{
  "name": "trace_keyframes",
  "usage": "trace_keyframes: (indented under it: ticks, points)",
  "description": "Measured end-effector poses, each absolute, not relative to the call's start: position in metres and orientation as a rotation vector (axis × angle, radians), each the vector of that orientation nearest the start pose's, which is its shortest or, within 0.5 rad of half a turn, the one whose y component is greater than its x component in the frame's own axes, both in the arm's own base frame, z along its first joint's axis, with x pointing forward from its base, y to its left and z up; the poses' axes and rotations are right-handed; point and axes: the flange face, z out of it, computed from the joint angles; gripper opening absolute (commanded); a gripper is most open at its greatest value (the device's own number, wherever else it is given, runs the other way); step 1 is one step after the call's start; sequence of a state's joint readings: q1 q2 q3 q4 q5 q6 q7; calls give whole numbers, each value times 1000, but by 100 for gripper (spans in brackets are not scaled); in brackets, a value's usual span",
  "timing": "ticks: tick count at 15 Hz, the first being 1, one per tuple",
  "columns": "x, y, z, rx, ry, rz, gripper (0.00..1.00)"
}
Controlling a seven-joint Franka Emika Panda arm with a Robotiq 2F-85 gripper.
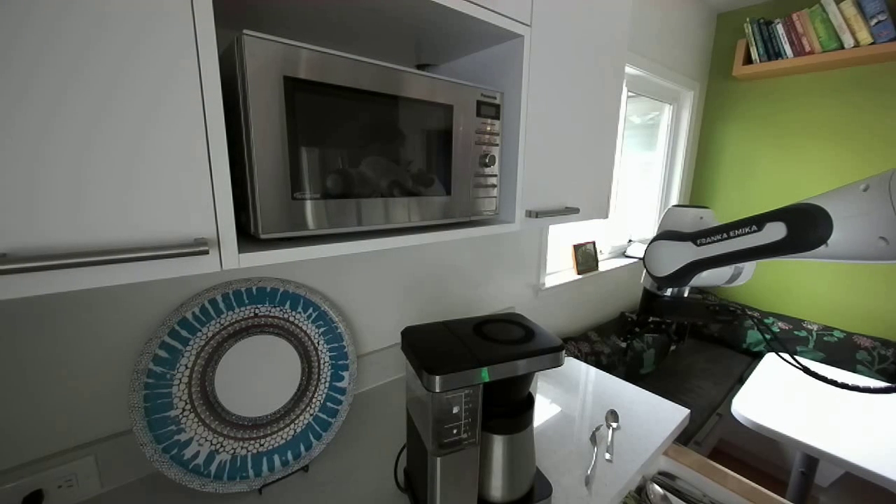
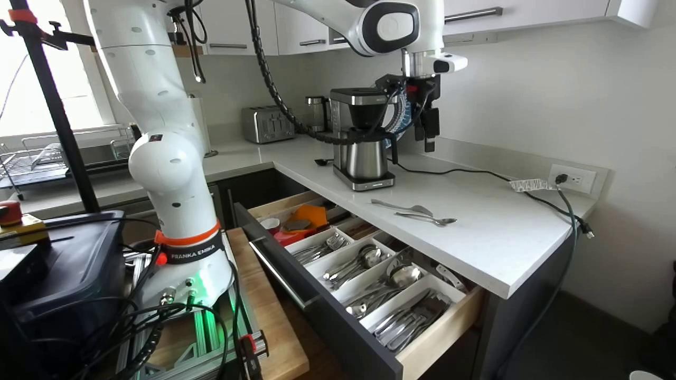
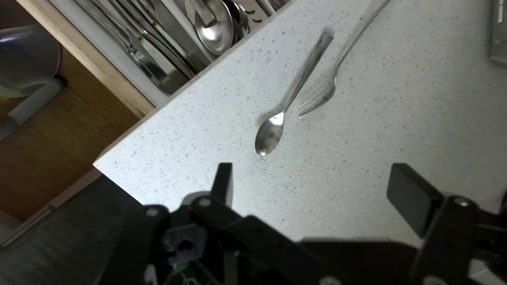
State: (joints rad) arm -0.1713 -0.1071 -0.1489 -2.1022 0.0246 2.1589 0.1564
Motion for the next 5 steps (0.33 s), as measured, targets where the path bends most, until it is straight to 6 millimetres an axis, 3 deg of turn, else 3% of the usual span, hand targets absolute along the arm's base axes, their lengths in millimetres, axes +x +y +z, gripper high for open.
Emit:
trace_keyframes:
  ticks: [2,5]
  points:
    - [504,-161,494,-3048,710,-257,100]
    - [500,-157,498,-3055,698,-263,100]
